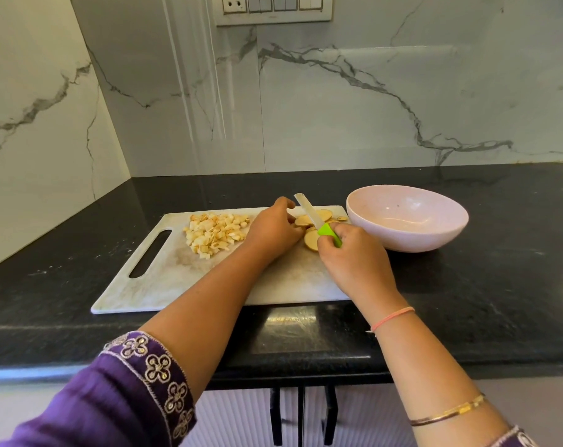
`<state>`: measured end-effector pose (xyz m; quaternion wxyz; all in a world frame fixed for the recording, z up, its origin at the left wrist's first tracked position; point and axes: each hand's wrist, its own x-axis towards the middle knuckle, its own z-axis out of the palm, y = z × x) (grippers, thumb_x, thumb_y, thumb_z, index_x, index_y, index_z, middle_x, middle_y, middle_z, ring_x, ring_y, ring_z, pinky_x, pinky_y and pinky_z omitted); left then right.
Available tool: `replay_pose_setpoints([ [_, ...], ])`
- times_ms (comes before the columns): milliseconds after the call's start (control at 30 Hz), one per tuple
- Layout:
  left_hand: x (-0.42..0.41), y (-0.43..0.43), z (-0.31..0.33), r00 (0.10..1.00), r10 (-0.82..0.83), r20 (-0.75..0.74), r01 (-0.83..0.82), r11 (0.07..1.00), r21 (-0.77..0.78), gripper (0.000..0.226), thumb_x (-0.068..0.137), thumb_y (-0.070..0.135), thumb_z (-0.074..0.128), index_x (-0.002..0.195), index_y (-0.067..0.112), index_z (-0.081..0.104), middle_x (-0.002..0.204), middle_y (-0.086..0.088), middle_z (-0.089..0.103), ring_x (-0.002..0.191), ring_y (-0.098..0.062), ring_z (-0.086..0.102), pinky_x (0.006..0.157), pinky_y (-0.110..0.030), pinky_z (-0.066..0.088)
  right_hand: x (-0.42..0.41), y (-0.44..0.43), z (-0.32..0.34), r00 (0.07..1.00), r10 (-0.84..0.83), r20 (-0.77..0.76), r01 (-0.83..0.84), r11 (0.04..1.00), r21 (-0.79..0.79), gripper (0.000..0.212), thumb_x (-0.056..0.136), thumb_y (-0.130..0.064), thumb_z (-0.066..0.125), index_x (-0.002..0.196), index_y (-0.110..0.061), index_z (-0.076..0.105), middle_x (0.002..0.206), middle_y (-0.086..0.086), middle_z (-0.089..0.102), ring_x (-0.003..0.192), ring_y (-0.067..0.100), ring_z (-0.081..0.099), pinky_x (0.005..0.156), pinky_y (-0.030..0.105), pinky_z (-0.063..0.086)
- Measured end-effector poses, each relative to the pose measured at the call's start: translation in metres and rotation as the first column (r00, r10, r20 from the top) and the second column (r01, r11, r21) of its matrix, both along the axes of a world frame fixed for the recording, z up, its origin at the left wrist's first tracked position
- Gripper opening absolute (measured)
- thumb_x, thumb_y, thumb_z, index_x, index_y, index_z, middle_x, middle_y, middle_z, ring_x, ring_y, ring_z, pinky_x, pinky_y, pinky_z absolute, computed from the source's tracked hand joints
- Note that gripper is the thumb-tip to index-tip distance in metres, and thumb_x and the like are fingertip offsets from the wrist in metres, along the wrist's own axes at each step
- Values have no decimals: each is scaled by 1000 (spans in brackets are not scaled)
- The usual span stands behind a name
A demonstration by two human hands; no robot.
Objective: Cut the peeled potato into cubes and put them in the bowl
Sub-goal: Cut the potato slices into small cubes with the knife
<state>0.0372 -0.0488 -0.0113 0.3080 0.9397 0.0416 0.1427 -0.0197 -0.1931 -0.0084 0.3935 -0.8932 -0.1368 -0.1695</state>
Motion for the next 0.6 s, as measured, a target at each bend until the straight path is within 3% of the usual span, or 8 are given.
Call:
replay_pose_setpoints([
  [233,3,1,-2,997,70,13,-70,998,7,46,87,25,66,128,17,45,105,0,66,90,-14,59,70,-23,42,0,1,-1,1000,-2,-12,2,1000,12,33,94,-24,45,114,-3,61,95,12,65,79,27,60,74,42,52],
  [367,0,7,-5,995,95,39,-93,994,-52,35,91,18,62,124,17,50,103,-2,67,90,-13,60,72,-22,43,0,0,0,1000,-5,-16,5,1000,8,33,94,-24,45,114,-5,61,96,11,65,79,27,60,74,41,51],
  [600,-6,19,-2,992,122,46,-118,990,-80,22,92,13,57,113,18,59,98,-1,66,79,-9,57,59,-15,40,1,0,-2,1000,-4,-16,4,1000,-2,32,94,-25,45,114,-5,62,79,1,54,75,24,58,68,35,48],
])
